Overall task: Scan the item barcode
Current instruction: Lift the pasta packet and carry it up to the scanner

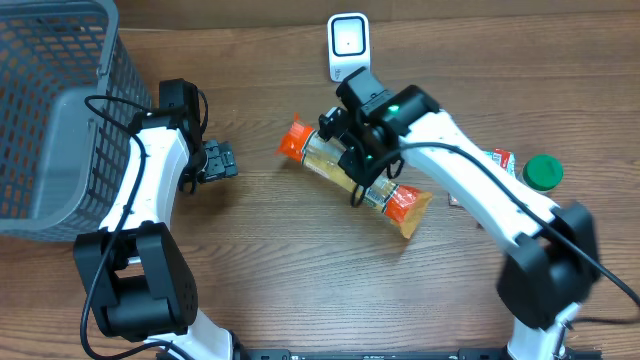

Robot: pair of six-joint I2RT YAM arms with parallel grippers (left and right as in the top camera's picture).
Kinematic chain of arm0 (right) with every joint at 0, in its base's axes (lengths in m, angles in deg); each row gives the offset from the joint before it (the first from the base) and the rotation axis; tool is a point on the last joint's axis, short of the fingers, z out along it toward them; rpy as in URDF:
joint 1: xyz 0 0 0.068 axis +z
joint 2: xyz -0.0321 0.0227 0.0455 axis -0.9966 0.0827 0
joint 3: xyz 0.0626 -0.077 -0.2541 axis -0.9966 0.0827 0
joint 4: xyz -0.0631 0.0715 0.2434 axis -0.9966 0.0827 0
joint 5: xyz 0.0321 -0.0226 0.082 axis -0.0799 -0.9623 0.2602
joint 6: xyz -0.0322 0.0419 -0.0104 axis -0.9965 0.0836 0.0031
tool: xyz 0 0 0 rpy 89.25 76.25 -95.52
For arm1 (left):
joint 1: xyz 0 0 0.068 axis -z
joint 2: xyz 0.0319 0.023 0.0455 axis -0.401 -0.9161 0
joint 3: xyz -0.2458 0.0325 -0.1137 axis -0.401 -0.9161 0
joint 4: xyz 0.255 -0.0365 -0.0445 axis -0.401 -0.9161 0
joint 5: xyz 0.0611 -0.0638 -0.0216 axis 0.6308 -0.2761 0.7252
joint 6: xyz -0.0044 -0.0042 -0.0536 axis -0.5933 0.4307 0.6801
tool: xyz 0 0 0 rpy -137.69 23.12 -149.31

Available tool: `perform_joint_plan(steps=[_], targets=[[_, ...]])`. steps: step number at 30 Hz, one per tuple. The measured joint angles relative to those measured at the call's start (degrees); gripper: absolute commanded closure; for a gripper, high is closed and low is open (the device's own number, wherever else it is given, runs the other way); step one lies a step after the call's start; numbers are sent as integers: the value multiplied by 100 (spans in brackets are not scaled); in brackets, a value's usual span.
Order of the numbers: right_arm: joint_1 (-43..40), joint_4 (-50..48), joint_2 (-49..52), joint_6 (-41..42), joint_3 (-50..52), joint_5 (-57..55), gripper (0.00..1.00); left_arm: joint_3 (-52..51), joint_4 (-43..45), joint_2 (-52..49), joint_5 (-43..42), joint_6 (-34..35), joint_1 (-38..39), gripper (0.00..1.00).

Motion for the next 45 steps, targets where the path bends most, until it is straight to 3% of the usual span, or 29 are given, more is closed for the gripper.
perform_joint_plan(steps=[13, 45], targets=[[-2, 892, -251, 549, 4, 236, 96, 0, 0, 0, 0, 0, 0, 0], [-2, 778, -258, 503, -7, 455, 96, 0, 0, 0, 0, 0, 0, 0]])
